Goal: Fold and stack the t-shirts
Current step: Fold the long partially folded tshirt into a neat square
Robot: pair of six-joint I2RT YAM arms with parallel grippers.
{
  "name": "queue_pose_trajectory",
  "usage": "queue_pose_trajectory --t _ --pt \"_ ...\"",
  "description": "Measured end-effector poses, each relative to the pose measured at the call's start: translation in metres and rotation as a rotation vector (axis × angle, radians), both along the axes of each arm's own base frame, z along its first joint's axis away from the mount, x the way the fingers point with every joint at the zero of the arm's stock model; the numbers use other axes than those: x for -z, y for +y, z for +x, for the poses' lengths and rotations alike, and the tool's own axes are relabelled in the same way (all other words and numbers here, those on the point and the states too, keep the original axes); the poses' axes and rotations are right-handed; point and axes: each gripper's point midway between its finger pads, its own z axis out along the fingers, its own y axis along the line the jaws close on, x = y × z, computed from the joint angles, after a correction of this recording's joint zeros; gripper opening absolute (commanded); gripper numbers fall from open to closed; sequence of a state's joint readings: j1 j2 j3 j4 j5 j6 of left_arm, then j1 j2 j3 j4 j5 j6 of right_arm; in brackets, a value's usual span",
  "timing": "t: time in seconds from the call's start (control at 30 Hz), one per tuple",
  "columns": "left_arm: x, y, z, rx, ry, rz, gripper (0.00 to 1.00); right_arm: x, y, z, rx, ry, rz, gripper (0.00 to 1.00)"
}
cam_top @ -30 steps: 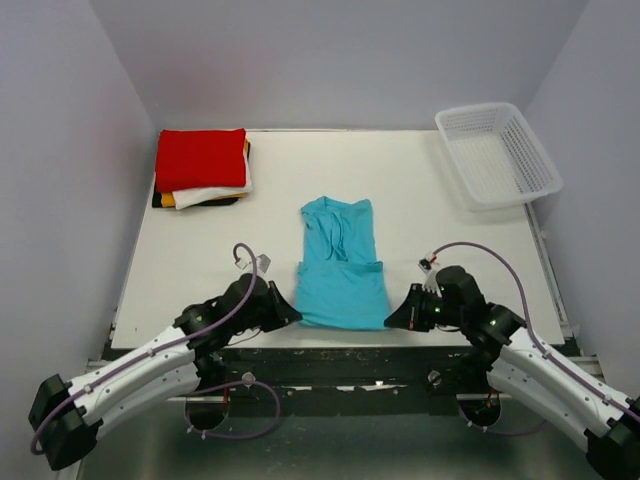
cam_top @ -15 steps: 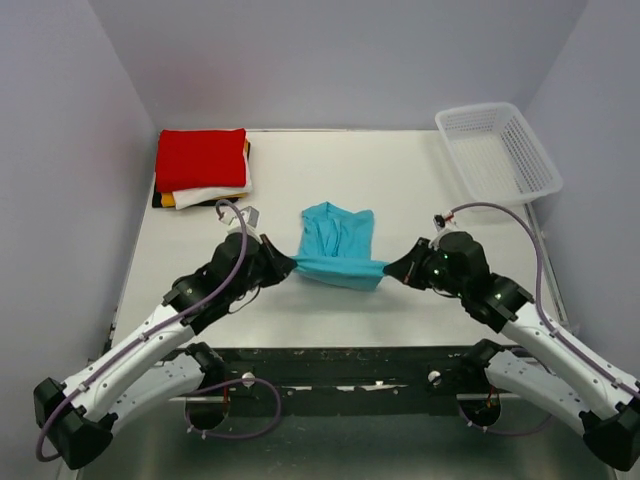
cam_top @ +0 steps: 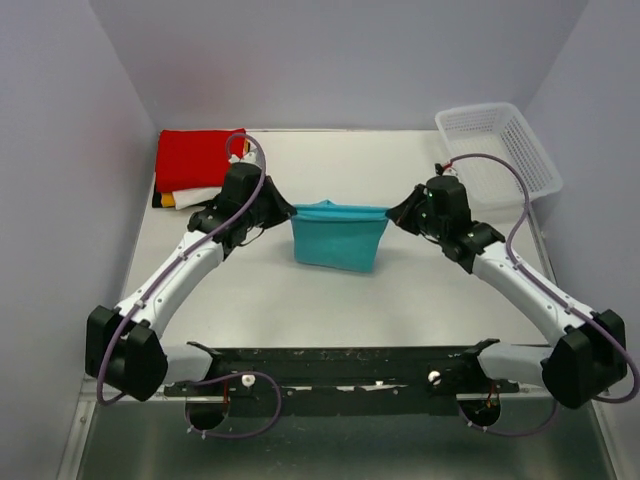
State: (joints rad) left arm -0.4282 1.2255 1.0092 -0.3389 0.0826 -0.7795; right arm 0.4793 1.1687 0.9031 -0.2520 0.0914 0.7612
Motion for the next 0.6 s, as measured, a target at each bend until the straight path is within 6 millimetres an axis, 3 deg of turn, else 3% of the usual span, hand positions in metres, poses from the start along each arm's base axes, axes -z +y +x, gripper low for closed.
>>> queue_pose_trajectory --t 0.1,0.37,0.53,0.57,0.6 --pt "0.000 -0.002 0.020 0.015 0.016 0.002 0.00 0.007 -0.001 0.024 0.003 0.016 -0.008 0.01" --pt "0.029 0.000 0.072 0.017 0.115 0.024 0.00 0.035 -0.005 0.071 -0.010 0.075 0.003 0.01" --pt "0.048 -0.003 0.097 0.033 0.172 0.029 0.00 0.068 -0.006 0.104 -0.005 0.128 0.006 0.03" --pt "0.054 -0.004 0.102 0.038 0.188 0.032 0.03 0.077 -0.006 0.109 -0.004 0.144 0.005 0.07" --pt "0.059 -0.005 0.108 0.040 0.199 0.034 0.12 0.085 -0.006 0.113 -0.004 0.154 0.005 0.12"
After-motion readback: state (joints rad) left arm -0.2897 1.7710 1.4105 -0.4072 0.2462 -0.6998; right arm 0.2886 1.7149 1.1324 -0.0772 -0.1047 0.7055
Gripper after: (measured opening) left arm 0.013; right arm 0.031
